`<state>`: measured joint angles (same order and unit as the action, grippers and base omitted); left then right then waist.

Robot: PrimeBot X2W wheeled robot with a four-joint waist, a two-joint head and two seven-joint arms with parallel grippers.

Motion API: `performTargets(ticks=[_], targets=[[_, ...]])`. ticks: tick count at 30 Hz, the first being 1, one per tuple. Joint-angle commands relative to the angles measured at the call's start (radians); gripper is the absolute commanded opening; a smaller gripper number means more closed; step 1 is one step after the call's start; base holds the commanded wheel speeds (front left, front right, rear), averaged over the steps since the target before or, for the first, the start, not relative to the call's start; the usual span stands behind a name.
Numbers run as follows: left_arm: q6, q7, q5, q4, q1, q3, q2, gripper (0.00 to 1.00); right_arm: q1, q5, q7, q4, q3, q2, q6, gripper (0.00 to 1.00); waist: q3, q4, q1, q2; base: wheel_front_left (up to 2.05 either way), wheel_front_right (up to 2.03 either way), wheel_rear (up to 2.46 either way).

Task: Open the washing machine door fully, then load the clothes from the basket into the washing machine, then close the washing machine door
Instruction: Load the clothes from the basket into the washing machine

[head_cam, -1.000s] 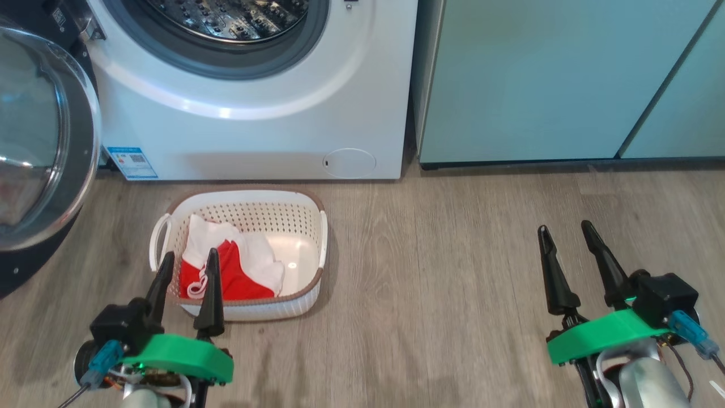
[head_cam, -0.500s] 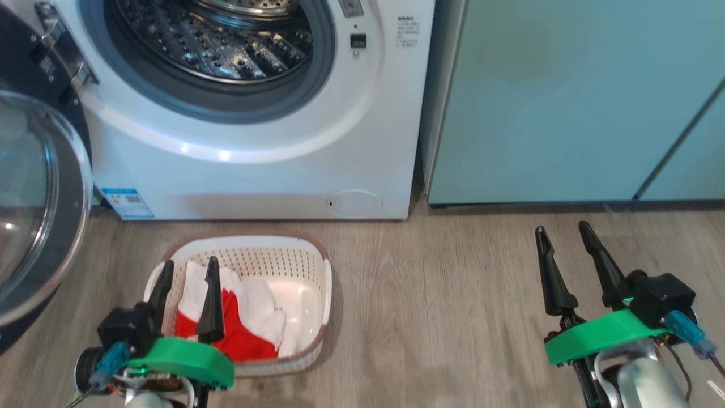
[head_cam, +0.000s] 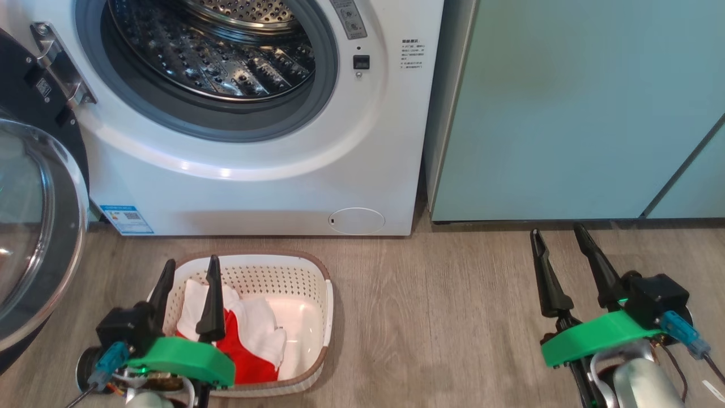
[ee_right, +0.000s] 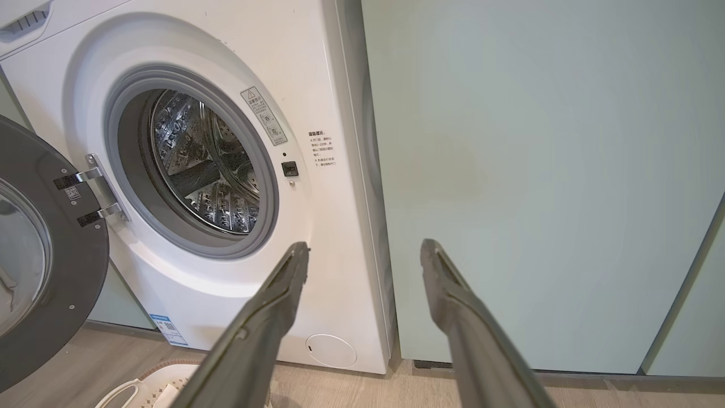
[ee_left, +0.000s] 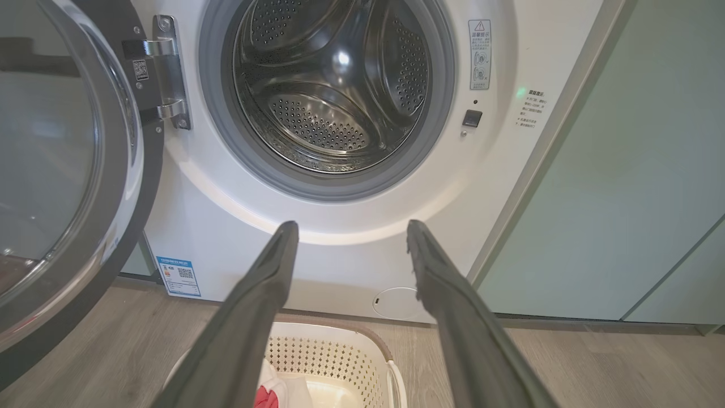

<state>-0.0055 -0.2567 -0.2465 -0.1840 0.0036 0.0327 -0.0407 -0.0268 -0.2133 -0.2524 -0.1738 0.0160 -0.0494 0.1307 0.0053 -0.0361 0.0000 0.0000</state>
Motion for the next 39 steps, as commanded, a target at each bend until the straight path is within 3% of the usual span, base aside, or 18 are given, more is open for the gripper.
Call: performTargets(ticks=[1, 17, 23, 30, 39], targets=[[0.007, -0.005, -0.002, 0.036, -0.029, -0.03, -0.009, 1.0, -0.019, 0.005, -0.009, 0.03, 0.028, -0.001, 0.0, 1.0, 0.0, 0.001, 0.0, 0.0, 0.0, 0.0, 0.0], [0.003, -0.005, -0.01, 0.018, -0.028, -0.032, -0.009, 1.0, -0.025, 0.0, -0.009, 0.03, 0.03, -0.001, 0.0, 1.0, 0.013, 0.003, 0.0, 0.0, 0.0, 0.0, 0.0], [0.003, -0.005, 0.005, -0.01, -0.049, -0.023, -0.009, 1.0, -0.037, -0.004, -0.009, 0.038, 0.02, -0.001, 0.0, 1.0, 0.069, -0.005, 0.0, 0.0, 0.0, 0.0, 0.0], [0.041, -0.005, 0.041, -0.134, -0.107, -0.017, -0.009, 1.0, -0.066, 0.001, -0.009, 0.05, 0.015, -0.001, 0.0, 1.0, 0.179, -0.011, 0.0, 0.0, 0.0, 0.0, 0.0], [0.027, -0.005, 0.123, -0.395, -0.279, -0.035, -0.042, 1.0, -0.133, 0.009, -0.009, 0.07, 0.027, -0.001, 0.0, 1.0, 0.374, -0.046, 0.0, 0.0, 0.0, 0.0, 0.0]])
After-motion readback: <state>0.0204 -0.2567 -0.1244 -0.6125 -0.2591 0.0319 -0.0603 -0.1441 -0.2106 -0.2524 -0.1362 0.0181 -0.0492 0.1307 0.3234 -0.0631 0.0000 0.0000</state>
